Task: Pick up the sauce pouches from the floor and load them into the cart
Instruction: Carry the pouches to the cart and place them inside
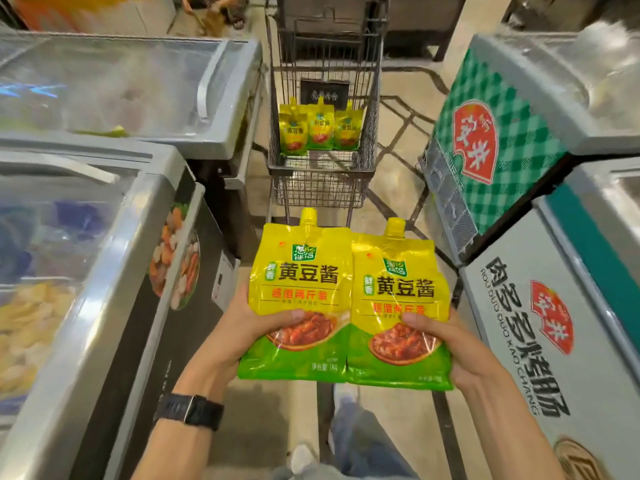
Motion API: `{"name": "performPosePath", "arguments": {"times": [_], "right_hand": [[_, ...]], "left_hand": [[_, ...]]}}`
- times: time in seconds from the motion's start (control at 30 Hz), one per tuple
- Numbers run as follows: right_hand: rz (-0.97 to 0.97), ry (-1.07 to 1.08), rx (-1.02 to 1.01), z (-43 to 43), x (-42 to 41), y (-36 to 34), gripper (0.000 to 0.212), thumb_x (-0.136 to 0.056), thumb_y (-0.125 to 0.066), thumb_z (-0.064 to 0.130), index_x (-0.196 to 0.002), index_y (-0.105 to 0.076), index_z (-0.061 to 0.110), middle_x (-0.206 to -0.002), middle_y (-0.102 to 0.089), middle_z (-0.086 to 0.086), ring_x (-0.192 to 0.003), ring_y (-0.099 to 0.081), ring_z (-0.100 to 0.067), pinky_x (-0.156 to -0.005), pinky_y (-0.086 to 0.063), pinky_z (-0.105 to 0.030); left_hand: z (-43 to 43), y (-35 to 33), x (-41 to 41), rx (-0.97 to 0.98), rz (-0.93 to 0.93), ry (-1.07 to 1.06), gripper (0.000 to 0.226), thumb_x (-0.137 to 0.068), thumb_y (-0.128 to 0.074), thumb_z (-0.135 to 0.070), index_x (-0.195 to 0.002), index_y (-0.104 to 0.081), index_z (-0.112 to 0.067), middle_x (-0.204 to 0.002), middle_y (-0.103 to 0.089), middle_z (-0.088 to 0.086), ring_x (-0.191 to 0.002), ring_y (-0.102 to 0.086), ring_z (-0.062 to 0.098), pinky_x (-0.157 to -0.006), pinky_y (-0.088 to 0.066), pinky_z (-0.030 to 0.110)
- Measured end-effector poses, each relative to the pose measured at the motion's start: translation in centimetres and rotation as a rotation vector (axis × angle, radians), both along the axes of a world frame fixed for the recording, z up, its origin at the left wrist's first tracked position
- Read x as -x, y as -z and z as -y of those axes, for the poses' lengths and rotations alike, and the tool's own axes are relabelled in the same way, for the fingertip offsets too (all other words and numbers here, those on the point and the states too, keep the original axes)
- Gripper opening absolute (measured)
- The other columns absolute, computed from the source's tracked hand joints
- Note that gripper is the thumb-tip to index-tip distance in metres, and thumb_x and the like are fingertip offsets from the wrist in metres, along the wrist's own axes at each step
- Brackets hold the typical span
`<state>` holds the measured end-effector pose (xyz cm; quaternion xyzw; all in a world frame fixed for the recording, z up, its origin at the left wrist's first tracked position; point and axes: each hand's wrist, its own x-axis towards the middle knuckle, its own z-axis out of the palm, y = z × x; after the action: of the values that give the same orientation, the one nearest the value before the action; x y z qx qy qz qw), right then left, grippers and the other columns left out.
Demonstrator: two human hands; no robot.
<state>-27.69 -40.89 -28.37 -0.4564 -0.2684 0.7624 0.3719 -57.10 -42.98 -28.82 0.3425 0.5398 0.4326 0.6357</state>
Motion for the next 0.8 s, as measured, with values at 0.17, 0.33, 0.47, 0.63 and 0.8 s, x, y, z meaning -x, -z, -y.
{"name": "performPosePath", "arguments": {"times": [0.17, 0.33, 0.47, 0.63, 0.8], "right_hand": [[-0.029, 0.009, -0.005, -9.3, 0.1, 0.6, 0.090, -0.011, -0.101, 0.021, -0.096, -0.074, 0.011, -0.098, -0.074, -0.021, -0.081, -0.074, -0.034, -0.061, -0.061, -0.041], [-0.026, -0.008, -0.006, -18.8, 0.6, 0.1, 0.097, -0.004, -0.099, 0.018, -0.095, -0.069, 0.010, -0.091, -0.075, -0.021, -0.074, -0.074, -0.033, -0.054, -0.059, -0.040], [-0.030, -0.064, -0.011, -25.2, 1.6, 0.1, 0.086, -0.008, -0.101, 0.020, -0.090, -0.075, 0.016, -0.099, -0.074, -0.021, -0.081, -0.074, -0.034, -0.062, -0.061, -0.042], [0.028, -0.043, -0.022, -32.7, 4.2, 1.1, 0.103, -0.011, -0.101, 0.022, -0.107, -0.067, 0.008, -0.100, -0.074, -0.021, -0.083, -0.074, -0.033, -0.061, -0.060, -0.039], [0.063, 0.042, -0.002, -39.2, 6.9, 2.4, 0.105, -0.009, -0.101, 0.024, -0.107, -0.066, 0.009, -0.101, -0.074, -0.021, -0.084, -0.074, -0.034, -0.065, -0.061, -0.041]], "left_hand": [[-9.2, 0.8, 0.1, -0.008, -0.033, -0.015, 0.109, -0.035, -0.102, -0.035, -0.129, -0.055, -0.008, -0.117, -0.071, 0.019, -0.109, -0.068, 0.040, -0.093, -0.054, 0.053], [-17.3, 1.4, 0.6, -0.008, -0.031, -0.091, 0.112, -0.038, -0.102, -0.031, -0.135, -0.051, -0.010, -0.122, -0.070, 0.018, -0.114, -0.066, 0.039, -0.100, -0.048, 0.062], [-22.5, 1.4, 1.6, 0.015, -0.010, -0.124, 0.116, -0.032, -0.103, -0.032, -0.134, -0.051, -0.008, -0.119, -0.071, 0.019, -0.112, -0.067, 0.040, -0.099, -0.050, 0.061], [-30.3, 2.0, 4.4, 0.000, -0.044, -0.096, 0.113, -0.035, -0.102, -0.034, -0.133, -0.052, -0.009, -0.118, -0.072, 0.017, -0.109, -0.068, 0.037, -0.095, -0.054, 0.055], [-39.1, 2.0, 7.2, 0.074, 0.093, -0.078, 0.112, -0.034, -0.102, -0.041, -0.133, -0.055, -0.014, -0.119, -0.072, 0.018, -0.105, -0.070, 0.037, -0.087, -0.057, 0.046]]}}
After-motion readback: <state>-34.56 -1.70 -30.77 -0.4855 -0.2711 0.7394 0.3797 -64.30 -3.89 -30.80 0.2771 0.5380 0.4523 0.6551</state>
